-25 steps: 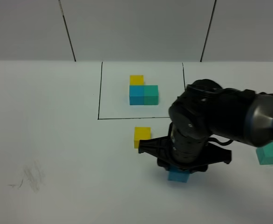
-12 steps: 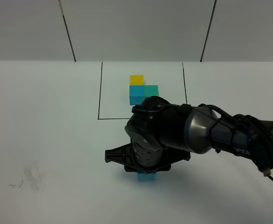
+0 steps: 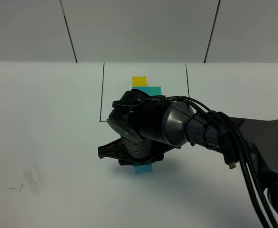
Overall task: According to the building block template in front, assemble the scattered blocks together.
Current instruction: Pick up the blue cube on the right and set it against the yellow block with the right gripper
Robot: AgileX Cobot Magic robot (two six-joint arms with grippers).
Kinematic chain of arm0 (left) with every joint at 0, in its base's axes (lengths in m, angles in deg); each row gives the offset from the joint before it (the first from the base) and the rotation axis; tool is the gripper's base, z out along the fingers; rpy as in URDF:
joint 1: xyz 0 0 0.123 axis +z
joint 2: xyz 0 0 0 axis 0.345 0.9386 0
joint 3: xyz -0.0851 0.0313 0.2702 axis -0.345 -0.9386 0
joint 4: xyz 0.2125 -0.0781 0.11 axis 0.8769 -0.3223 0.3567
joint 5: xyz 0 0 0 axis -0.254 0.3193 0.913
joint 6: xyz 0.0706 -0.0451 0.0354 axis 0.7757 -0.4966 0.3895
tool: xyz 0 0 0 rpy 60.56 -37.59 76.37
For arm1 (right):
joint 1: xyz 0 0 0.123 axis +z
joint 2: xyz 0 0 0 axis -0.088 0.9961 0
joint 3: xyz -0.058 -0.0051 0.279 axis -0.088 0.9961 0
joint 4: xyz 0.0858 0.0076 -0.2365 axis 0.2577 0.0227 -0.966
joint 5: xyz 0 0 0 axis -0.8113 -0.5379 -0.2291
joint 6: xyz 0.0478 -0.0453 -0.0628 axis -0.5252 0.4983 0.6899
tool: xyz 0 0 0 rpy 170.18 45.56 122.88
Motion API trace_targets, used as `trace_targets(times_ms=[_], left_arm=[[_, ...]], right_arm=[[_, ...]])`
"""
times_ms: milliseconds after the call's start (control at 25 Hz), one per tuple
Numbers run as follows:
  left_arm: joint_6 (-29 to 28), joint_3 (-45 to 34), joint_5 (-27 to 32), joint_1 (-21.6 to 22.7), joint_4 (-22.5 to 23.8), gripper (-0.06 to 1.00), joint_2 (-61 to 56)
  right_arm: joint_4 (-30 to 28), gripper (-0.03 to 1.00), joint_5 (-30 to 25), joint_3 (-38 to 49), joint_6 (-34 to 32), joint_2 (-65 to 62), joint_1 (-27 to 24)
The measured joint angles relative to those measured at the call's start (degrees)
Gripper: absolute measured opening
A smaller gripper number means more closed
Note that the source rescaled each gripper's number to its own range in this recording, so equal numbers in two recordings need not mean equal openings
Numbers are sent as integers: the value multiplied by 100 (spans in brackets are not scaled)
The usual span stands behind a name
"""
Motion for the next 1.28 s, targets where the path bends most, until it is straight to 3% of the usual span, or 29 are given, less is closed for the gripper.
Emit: trace_targets(times_ms=[640,1280], left_arm=[[6,0,0,0,-6,50,0],[6,0,0,0,-6,50,0]], right_arm=[[424,29,44,-169,248,393,-274],[171,29,304,-186,24,412,-274]])
